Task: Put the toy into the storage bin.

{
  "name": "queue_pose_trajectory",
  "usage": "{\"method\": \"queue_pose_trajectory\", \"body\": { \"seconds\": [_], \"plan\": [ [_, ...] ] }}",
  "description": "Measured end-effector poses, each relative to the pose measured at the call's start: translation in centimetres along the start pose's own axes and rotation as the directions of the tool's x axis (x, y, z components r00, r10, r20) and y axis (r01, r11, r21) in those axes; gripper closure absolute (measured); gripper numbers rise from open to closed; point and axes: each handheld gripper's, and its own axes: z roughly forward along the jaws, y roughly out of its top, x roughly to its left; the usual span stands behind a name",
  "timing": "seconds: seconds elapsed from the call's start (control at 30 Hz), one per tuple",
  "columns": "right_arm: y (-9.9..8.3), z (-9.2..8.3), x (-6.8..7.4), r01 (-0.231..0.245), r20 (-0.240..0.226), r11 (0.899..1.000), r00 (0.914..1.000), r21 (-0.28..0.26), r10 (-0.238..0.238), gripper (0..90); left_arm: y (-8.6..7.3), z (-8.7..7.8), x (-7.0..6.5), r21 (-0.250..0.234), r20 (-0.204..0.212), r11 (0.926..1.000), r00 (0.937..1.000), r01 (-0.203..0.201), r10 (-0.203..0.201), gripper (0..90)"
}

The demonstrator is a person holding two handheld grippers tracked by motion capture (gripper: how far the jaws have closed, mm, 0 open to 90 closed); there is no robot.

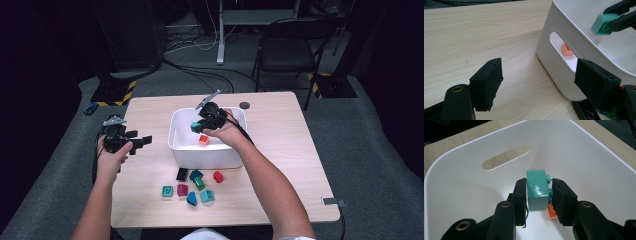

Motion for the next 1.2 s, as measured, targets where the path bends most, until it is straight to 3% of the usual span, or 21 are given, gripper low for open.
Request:
{"method": "queue_pose_trajectory", "body": {
  "seconds": [0.4,0.63,1.0,1.2],
  "plan": [
    [0.1,0.1,0.2,0.028,0.015,1.0,0.9995,-0.01,-0.028,60.6,0.0,-0.1,0.1,0.002,-0.001,1.0,1.0,0.002,-0.002,22.3],
    [0.1,-2.1,0.6,0.022,0.014,0.999,0.9997,-0.05,-0.022,59.4,0.0,-0.1,0.3,-0.001,-0.006,1.0,1.0,0.003,-0.003,22.4],
    [-1.5,-6.8,2.6,0.047,-0.015,0.991,0.9987,-0.126,-0.049,59.1,-0.1,0.1,0.3,0.008,-0.014,1.0,0.9999,-0.001,0.001,22.4],
    [-2.2,-7.8,3.9,0.066,-0.039,0.987,0.9966,-0.146,-0.073,59.1,-0.1,0.0,0.4,0.004,-0.018,1.0,0.9998,0.0,0.0,22.6]
  ]
}}
